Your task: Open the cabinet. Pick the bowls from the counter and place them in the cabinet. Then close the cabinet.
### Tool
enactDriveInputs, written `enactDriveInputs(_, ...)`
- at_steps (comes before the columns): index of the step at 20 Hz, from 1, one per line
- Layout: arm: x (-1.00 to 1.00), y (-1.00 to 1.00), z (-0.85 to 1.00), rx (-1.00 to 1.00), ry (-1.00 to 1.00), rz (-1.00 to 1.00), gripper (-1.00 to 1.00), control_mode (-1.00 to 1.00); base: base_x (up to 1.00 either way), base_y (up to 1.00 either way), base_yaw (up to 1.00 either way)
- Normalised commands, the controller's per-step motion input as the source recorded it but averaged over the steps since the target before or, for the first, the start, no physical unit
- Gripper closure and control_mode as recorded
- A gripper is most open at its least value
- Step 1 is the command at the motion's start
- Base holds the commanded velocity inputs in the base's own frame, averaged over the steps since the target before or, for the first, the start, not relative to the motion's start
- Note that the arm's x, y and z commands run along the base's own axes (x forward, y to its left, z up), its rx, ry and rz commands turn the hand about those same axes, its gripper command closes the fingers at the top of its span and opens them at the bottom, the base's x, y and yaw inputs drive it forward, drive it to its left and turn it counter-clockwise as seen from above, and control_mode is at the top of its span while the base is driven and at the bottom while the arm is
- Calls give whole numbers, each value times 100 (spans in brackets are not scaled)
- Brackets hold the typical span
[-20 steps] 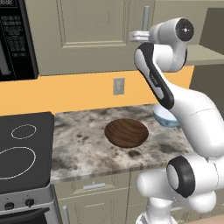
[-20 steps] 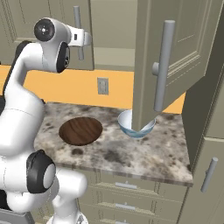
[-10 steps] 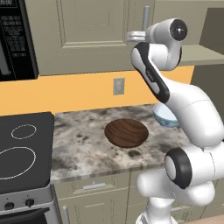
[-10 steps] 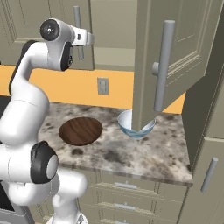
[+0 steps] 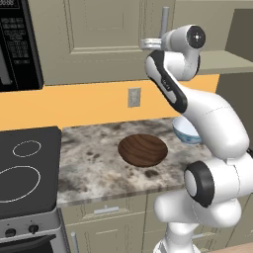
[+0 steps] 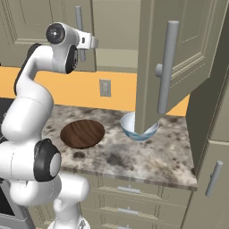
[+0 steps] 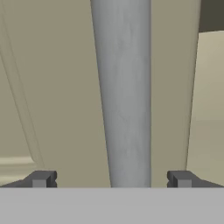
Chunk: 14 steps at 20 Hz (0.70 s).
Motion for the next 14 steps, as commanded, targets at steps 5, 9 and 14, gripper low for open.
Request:
enactDriveInputs(5,19,0,-5,0,6,0,-100,-100,0,0,0)
enactDriveInputs(9,17,0,-4,0,7,0,-100,-100,0,0,0)
enactDriveInputs(14,15,0,-5,0,6,0,-100,-100,0,0,0)
